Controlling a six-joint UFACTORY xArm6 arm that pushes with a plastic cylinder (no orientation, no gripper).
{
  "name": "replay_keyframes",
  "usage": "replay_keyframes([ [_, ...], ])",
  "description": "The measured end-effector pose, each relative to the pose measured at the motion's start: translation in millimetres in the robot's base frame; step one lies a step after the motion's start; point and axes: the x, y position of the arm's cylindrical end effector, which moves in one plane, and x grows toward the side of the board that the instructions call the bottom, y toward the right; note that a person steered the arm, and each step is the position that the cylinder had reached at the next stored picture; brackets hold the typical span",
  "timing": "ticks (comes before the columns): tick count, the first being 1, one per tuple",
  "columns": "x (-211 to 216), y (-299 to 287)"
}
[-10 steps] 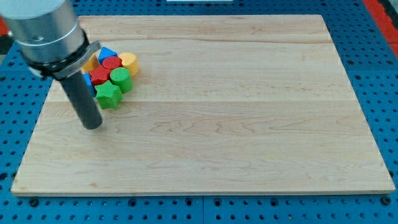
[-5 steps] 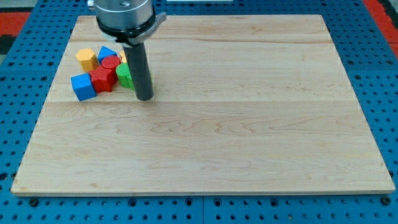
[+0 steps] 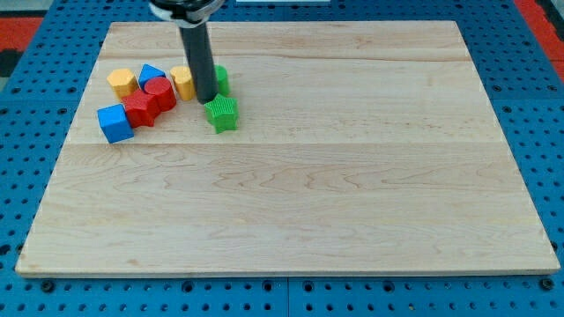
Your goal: Move the green blocks towards the top center of the board
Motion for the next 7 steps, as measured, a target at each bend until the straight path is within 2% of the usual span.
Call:
replay_keyframes([
  [1,-14,61],
  [2,10,36],
  [3,68,57],
  [4,94,5],
  [5,27,-12],
  [6,3,34],
  [7,4,85],
])
